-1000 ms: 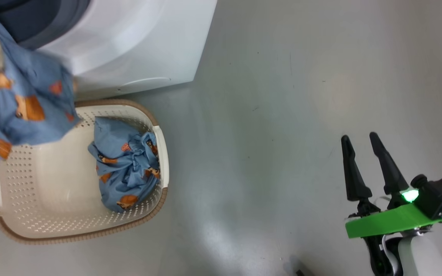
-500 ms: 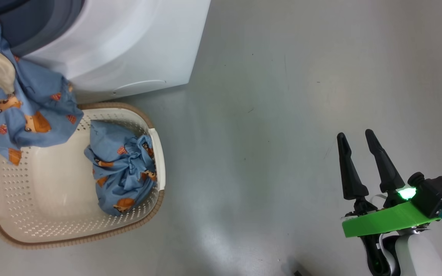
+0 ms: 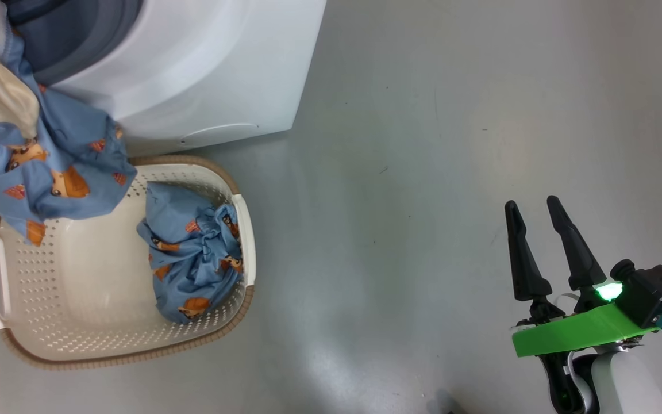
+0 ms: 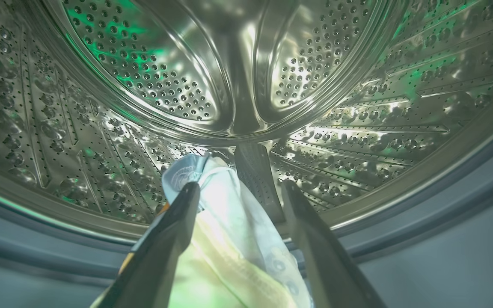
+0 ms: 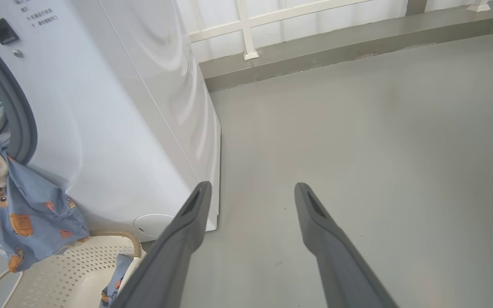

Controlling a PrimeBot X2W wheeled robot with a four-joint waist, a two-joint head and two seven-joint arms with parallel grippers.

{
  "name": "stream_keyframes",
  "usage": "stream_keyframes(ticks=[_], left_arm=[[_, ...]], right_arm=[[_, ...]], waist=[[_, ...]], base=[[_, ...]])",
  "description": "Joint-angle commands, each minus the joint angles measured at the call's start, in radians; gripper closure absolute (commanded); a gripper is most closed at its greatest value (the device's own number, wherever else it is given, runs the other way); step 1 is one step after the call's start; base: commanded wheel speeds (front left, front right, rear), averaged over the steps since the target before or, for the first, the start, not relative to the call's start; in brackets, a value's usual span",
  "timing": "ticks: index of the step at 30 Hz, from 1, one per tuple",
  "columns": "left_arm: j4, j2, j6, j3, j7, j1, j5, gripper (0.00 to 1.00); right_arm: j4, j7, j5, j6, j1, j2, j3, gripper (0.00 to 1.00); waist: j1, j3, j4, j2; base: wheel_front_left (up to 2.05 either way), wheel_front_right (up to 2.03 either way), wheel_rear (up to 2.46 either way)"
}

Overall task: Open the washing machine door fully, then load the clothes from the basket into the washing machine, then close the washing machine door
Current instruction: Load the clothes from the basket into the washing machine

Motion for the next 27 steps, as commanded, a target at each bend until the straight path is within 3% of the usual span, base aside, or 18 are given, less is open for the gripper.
stream_keyframes(ticks=[1,12,27], left_arm=[[-0.019,0.049,-0.001,0.009,-0.005,-0.009,-0.008,0.00],[-0.132,0.031,-0.001,0.004,-0.005,0.084,-0.041,0.00],[-0.395,-0.036,-0.001,0.138,-0.005,0.380,-0.023,0.00]], right_arm=[[-0.017,-0.005,0.003,0.006,0.014,-0.003,0.023,0.00],[-0.020,-0.005,-0.012,0.006,0.021,-0.003,0.009,0.00],[-0.029,-0.005,-0.045,0.006,0.029,-0.003,-0.031,0.00]], waist=[[0.0001,-0.002,0.003,-0.0001],[0.0001,-0.023,0.036,-0.0001],[0.0001,-0.050,0.095,-0.0001]], base=[[0.00,0.00,0.00],[0.00,0.00,0.00],[0.00,0.00,0.00]])
